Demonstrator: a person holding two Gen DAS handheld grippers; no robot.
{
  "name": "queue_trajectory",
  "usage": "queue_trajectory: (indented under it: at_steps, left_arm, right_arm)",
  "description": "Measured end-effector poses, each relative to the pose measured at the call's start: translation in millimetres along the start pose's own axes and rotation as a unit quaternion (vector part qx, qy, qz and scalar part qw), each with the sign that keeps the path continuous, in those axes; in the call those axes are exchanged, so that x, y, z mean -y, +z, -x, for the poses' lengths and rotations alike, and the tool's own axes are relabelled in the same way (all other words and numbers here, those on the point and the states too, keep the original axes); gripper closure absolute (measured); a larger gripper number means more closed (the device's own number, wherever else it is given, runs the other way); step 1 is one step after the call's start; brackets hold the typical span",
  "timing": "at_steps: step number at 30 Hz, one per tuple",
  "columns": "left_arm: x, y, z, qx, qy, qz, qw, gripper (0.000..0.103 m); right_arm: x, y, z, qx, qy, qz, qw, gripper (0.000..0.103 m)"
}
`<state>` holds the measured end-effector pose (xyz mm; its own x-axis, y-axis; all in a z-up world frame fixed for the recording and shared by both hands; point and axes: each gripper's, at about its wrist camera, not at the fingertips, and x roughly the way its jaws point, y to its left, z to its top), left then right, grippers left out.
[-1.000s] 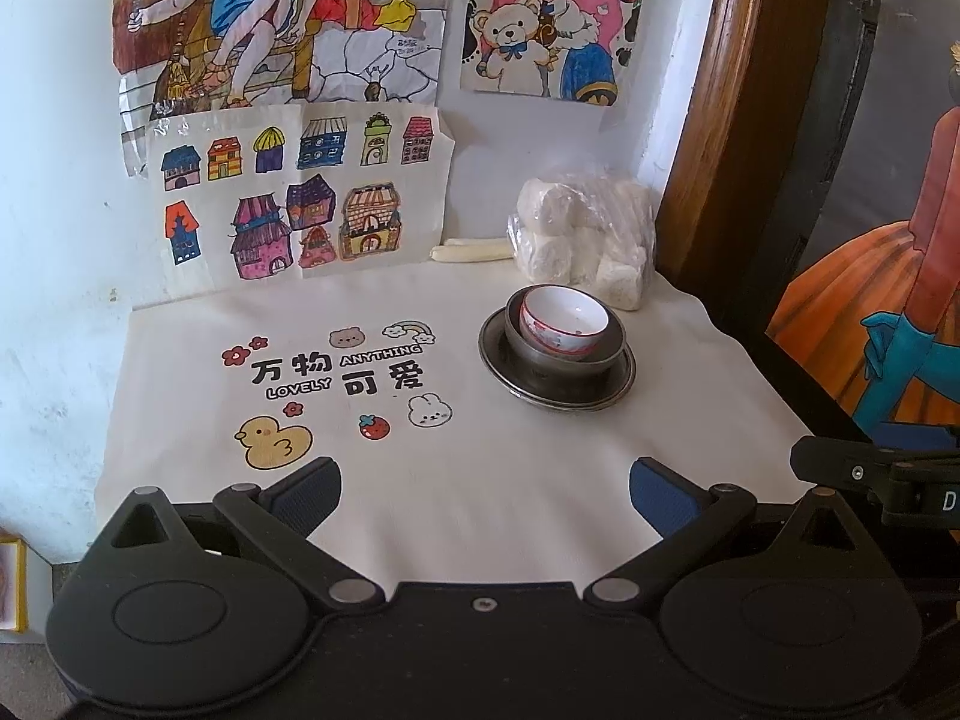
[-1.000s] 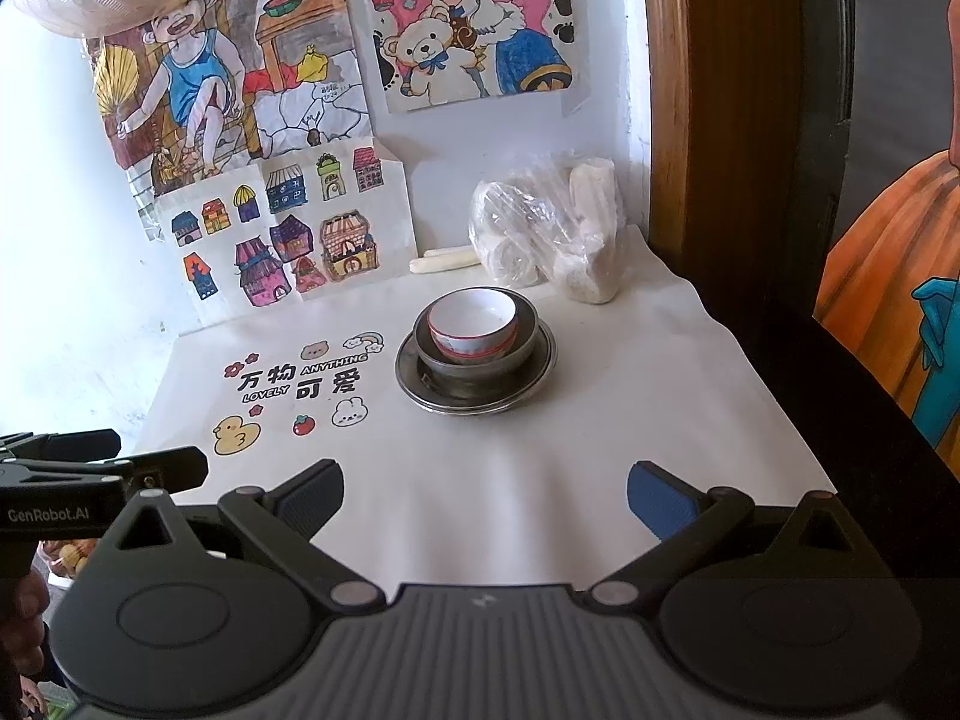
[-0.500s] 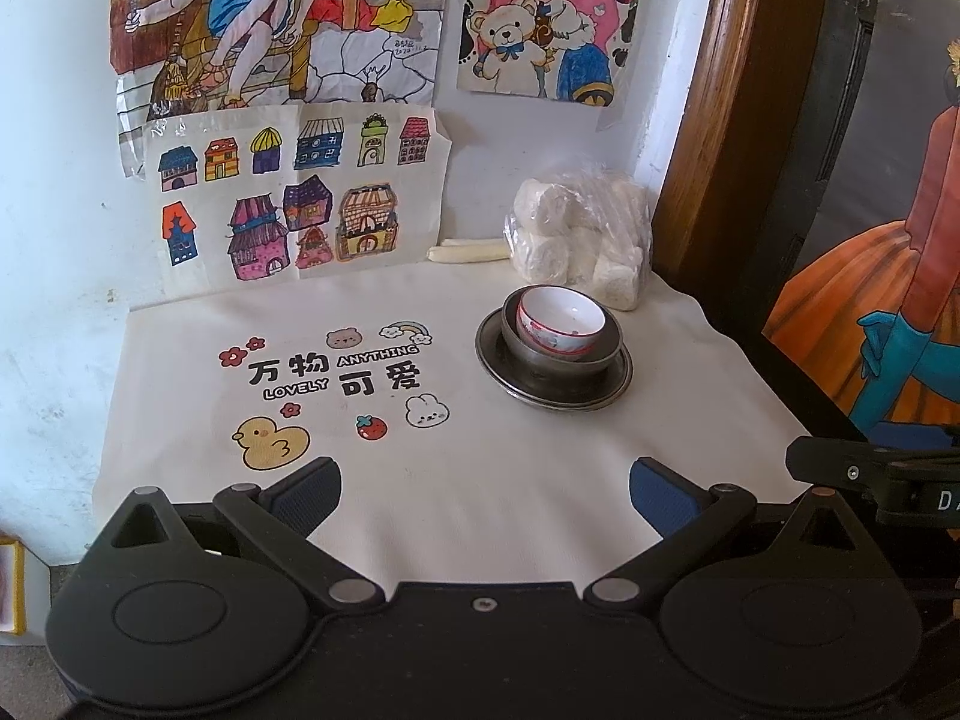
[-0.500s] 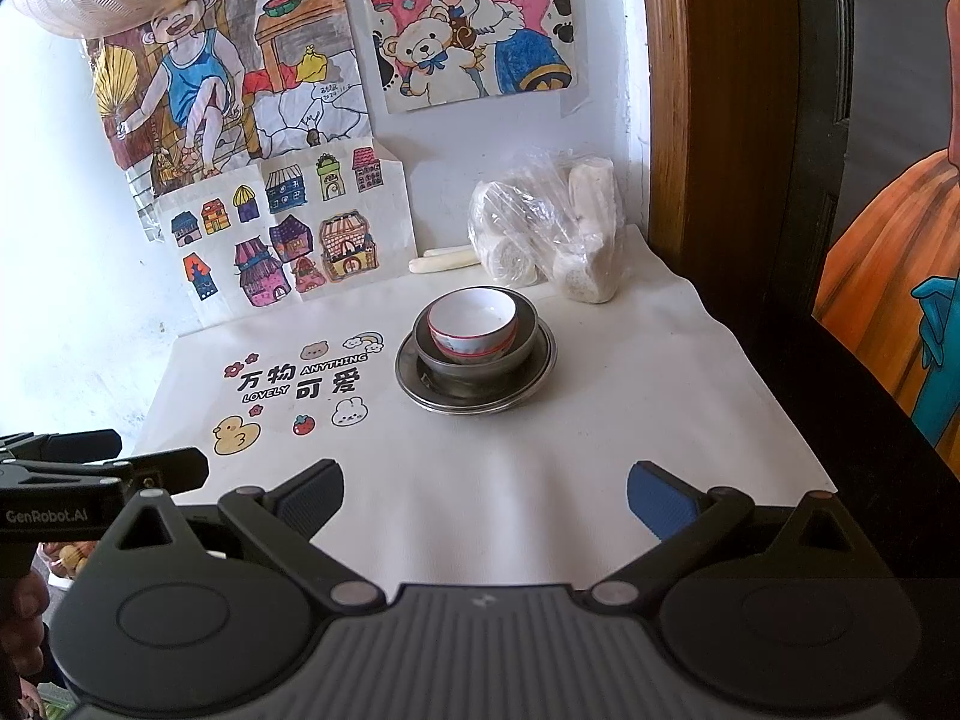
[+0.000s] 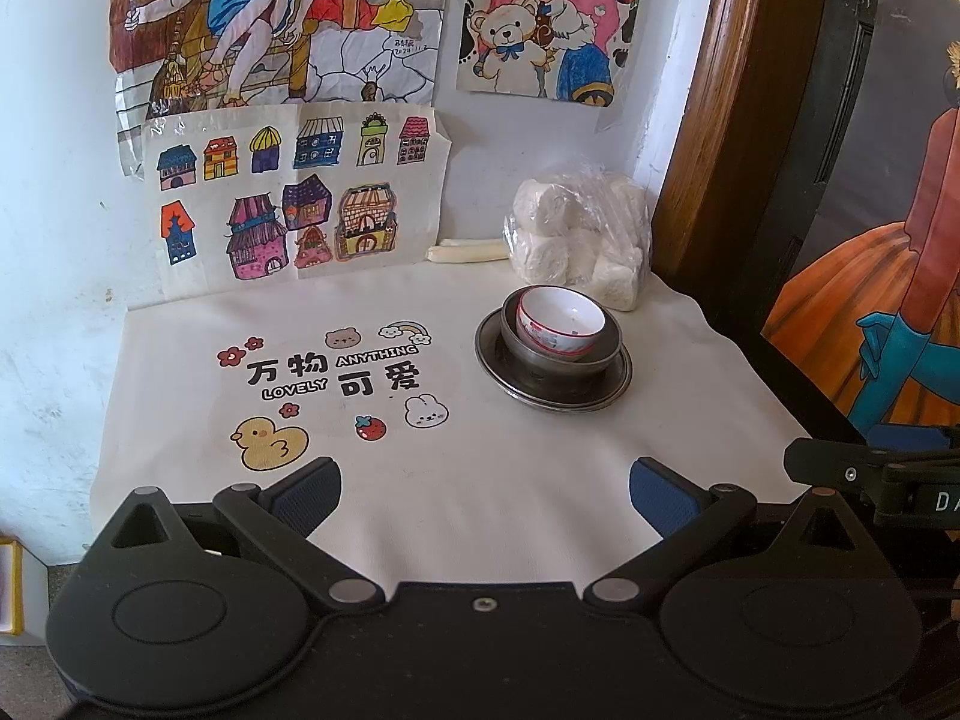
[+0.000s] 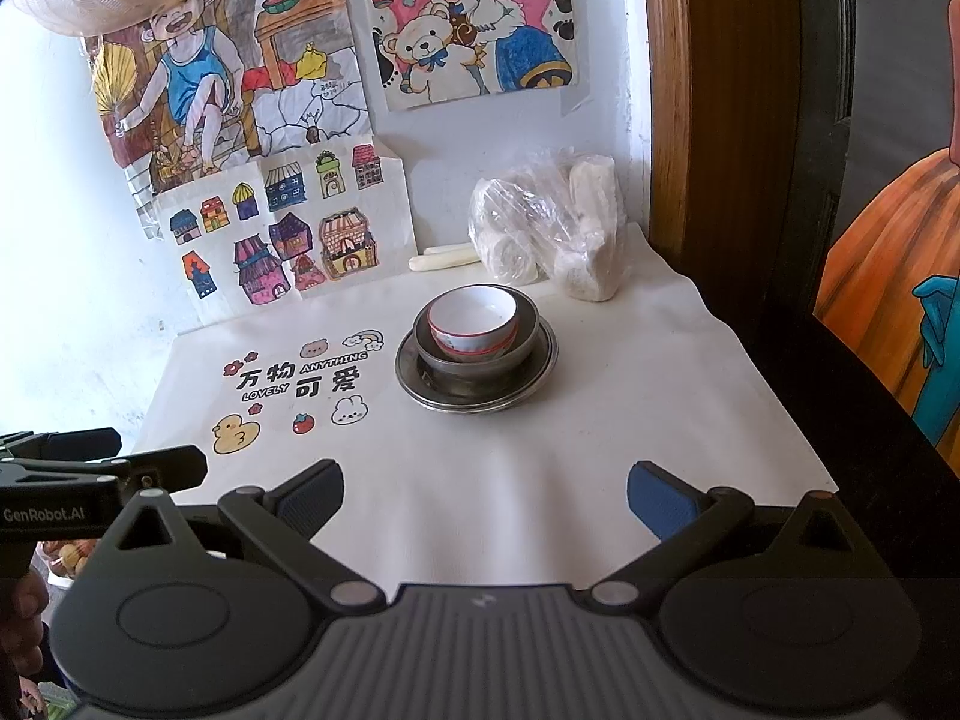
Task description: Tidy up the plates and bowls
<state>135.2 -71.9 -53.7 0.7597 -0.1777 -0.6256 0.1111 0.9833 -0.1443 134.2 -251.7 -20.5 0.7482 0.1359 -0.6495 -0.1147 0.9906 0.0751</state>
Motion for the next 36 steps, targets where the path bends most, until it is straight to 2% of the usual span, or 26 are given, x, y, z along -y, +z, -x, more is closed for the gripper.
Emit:
queue_trajectory:
  at_steps: [36]
  left_arm:
    - [-1.4,1.1,-2.9,-0.001,-0.021,0.005,0.9998,0.001]
  right_arm:
    - [1.0,-1.5,-2.3,-0.002,-0.004,-0.006,1.000,0.000]
